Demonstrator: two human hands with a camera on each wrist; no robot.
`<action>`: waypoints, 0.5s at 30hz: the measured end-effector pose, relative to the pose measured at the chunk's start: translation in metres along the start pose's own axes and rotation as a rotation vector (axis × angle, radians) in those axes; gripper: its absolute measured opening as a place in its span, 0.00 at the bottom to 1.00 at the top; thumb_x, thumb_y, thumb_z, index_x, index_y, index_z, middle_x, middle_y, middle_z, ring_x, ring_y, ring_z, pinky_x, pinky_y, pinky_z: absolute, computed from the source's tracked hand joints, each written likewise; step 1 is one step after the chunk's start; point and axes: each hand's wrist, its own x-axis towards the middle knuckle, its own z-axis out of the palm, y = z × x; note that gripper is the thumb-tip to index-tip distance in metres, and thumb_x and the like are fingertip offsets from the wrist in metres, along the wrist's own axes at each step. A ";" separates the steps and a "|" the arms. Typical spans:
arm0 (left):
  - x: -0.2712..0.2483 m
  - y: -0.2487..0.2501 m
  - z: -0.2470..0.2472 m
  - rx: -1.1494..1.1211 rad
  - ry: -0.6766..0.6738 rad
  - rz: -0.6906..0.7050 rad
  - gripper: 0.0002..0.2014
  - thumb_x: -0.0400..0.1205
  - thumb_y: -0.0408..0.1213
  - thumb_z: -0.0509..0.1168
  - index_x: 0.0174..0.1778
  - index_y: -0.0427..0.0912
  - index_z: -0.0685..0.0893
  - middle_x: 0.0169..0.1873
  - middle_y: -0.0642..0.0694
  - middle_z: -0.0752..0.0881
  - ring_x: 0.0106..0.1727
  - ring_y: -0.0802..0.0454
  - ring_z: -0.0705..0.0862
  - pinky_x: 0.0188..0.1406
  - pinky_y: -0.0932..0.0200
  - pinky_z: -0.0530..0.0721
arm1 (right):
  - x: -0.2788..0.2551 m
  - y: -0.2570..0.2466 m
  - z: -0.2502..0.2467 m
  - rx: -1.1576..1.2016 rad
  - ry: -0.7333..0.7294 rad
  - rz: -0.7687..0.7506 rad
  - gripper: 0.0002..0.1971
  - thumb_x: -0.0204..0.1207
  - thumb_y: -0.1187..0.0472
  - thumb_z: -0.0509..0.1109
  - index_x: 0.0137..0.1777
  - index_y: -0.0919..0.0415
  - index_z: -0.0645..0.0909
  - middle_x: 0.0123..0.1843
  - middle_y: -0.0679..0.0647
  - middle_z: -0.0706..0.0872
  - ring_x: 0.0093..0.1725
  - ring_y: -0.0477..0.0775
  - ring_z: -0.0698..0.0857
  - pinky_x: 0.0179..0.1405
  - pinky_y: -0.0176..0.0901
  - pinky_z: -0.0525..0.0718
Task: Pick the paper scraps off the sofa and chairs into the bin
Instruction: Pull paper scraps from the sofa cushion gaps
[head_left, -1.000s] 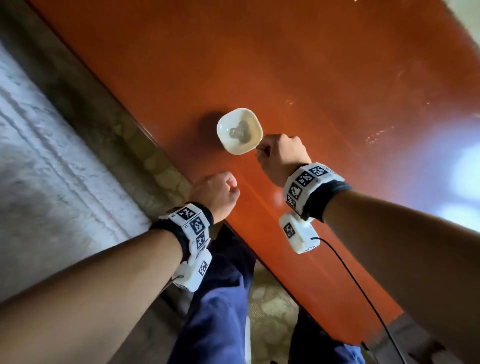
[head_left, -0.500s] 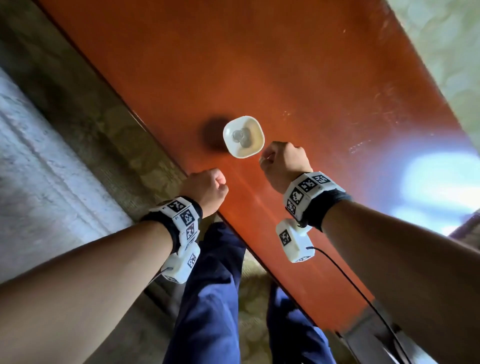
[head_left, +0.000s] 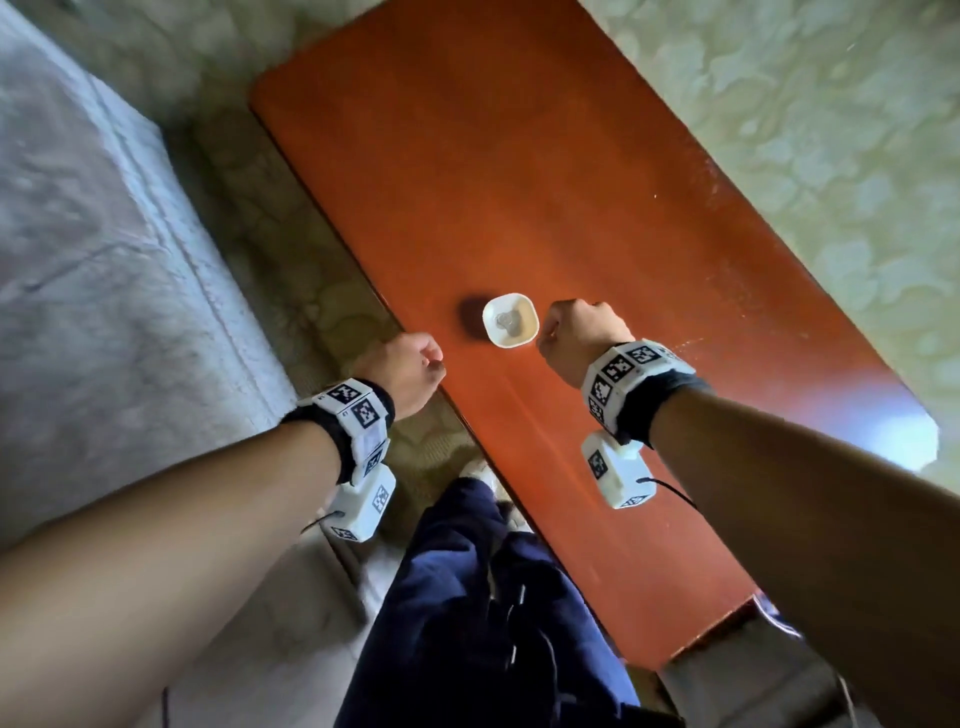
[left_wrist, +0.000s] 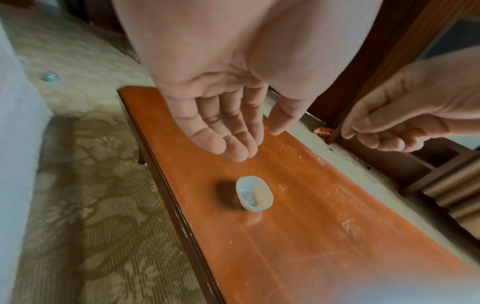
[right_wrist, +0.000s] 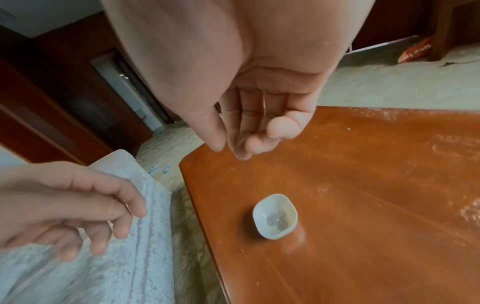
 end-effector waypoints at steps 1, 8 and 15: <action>-0.005 0.003 -0.004 -0.006 0.014 -0.004 0.04 0.83 0.42 0.66 0.50 0.51 0.85 0.46 0.53 0.88 0.44 0.50 0.86 0.41 0.58 0.82 | -0.004 0.000 -0.004 -0.029 -0.014 0.000 0.14 0.77 0.56 0.62 0.58 0.55 0.84 0.48 0.59 0.87 0.42 0.62 0.85 0.37 0.43 0.78; -0.099 0.012 -0.079 -0.067 0.140 -0.071 0.05 0.84 0.45 0.62 0.51 0.55 0.82 0.50 0.54 0.88 0.48 0.53 0.85 0.49 0.58 0.84 | -0.079 -0.083 -0.098 -0.350 -0.039 -0.279 0.12 0.80 0.62 0.60 0.55 0.60 0.85 0.49 0.59 0.87 0.44 0.61 0.87 0.41 0.46 0.87; -0.168 -0.016 -0.193 -0.140 0.415 -0.173 0.10 0.84 0.43 0.61 0.56 0.51 0.86 0.50 0.53 0.86 0.53 0.50 0.85 0.57 0.54 0.84 | -0.122 -0.217 -0.158 -0.357 0.155 -0.551 0.12 0.82 0.57 0.60 0.56 0.57 0.84 0.53 0.62 0.86 0.48 0.64 0.86 0.48 0.49 0.88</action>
